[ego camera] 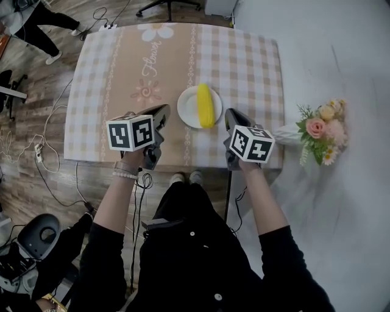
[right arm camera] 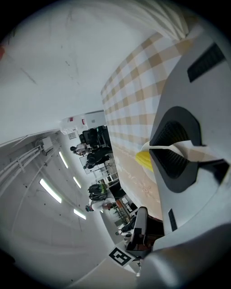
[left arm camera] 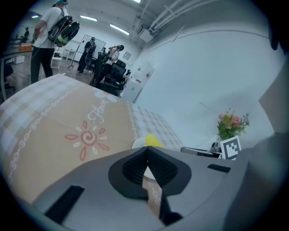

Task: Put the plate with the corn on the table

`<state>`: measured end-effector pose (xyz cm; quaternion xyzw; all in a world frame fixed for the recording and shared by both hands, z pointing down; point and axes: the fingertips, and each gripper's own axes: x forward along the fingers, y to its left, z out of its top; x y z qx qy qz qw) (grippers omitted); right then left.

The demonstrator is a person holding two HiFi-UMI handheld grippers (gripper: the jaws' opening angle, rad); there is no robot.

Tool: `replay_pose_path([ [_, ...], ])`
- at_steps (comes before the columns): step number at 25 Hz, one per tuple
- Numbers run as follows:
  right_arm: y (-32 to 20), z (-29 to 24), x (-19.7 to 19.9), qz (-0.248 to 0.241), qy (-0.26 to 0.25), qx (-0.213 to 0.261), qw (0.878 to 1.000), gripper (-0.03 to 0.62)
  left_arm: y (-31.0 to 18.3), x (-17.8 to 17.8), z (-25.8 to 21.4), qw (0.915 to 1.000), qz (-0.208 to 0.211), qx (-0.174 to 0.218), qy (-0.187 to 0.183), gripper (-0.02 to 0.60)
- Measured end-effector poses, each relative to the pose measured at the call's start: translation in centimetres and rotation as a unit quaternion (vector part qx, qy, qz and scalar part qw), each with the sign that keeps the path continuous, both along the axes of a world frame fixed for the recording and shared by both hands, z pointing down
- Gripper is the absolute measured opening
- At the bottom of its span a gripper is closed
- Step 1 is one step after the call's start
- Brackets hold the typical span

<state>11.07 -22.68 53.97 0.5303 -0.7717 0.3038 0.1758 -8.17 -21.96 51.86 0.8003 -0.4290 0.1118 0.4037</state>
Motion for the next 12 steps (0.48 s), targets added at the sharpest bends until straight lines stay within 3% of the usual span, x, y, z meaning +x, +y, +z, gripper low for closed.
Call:
replay_pose_path([
  [6, 0.8, -4.1, -0.9, -0.019, 0.006, 0.062, 0.998, 0.052, 0.8, 0.1, -5.3, 0.9955, 0.001, 0.095, 0.007, 0.014],
  [12, 3.1, -7.6, -1.2, -0.021, 0.02, 0.111, 0.993, 0.051, 2.6, 0.4, -9.0, 0.9893, 0.001, 0.146, -0.006, 0.014],
])
